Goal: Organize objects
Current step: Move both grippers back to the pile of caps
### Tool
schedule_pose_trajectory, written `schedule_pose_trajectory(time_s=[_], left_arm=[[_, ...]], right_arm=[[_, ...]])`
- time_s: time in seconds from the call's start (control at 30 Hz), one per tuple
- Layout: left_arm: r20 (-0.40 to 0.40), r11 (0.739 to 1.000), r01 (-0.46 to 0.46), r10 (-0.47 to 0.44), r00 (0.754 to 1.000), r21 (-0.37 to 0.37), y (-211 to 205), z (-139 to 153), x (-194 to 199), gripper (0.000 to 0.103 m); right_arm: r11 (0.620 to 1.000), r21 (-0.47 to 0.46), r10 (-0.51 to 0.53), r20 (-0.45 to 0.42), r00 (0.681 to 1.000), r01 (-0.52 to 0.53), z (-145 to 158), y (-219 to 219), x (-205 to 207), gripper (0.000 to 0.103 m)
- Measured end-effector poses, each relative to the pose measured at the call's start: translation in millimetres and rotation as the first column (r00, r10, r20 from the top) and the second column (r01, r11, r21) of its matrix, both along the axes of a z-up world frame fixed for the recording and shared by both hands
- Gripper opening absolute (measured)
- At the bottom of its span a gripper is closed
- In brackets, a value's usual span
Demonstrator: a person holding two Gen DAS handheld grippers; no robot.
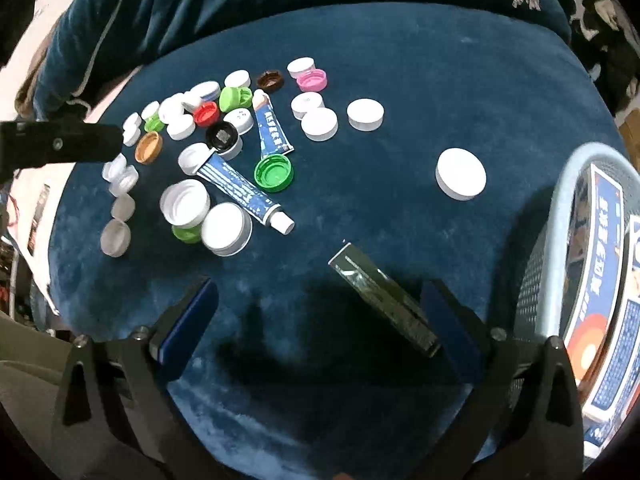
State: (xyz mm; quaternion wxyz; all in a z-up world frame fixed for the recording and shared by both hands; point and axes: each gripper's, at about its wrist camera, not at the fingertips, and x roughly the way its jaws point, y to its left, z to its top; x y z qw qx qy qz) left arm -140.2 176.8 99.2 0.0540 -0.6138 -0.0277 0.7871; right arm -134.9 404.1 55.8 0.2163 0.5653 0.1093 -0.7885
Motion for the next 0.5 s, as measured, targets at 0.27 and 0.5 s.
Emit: schedule_pose_trajectory(time_s=[0.27, 0.5], left_arm=[[0.015, 0.999, -0.043, 0.043, 0.999, -0.013, -12.9, -1.4, -4.6, 0.102], [0.011, 0.996, -0.086, 0.086, 0.996, -0.008, -31.1, 2.9, -2.0, 0.102]], right_arm=[[0.998, -0.053, 0.029, 0.0, 1.0, -0.029, 3.8, -15.5, -9.5, 0.101], [0.983, -0.126, 0.139, 0.006, 0.99, -0.137, 5.1, -62.7, -23.8, 0.069]])
